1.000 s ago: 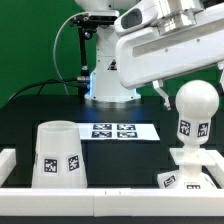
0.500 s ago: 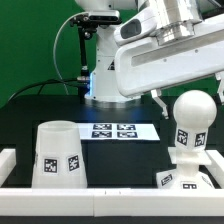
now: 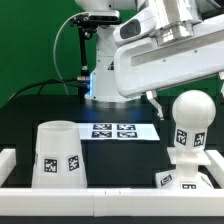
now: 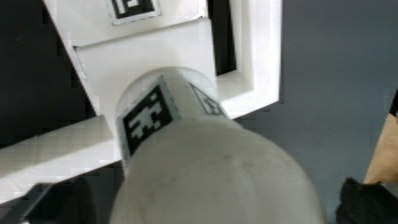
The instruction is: Assemble lamp
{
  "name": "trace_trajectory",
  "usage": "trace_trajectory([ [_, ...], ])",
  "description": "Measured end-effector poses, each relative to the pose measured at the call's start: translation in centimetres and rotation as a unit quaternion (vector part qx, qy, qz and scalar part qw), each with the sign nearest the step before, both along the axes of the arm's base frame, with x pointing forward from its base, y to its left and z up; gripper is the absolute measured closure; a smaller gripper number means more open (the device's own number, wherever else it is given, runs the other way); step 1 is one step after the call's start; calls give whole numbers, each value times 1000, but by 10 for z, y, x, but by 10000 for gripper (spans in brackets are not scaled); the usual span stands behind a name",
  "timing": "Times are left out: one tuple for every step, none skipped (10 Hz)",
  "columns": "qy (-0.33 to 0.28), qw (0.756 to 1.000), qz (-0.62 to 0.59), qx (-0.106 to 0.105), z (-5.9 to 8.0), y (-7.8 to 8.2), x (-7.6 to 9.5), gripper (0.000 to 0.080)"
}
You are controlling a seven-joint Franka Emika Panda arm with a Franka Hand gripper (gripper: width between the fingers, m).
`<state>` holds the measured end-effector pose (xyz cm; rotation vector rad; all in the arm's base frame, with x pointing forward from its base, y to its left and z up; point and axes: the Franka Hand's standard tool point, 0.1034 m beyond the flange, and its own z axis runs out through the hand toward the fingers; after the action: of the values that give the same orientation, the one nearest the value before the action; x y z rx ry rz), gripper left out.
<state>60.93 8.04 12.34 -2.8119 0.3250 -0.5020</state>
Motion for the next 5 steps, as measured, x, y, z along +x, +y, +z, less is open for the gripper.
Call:
trace_trajectory([
  [13, 1000, 21, -11, 3, 0, 1, 101],
  [27, 999, 41, -23, 8, 5, 4, 101],
  [58, 995, 80, -32, 8, 8, 1, 101],
  [79, 991, 104, -35, 8, 6, 2, 101],
  [104, 985, 134, -34, 4, -2, 0, 101],
])
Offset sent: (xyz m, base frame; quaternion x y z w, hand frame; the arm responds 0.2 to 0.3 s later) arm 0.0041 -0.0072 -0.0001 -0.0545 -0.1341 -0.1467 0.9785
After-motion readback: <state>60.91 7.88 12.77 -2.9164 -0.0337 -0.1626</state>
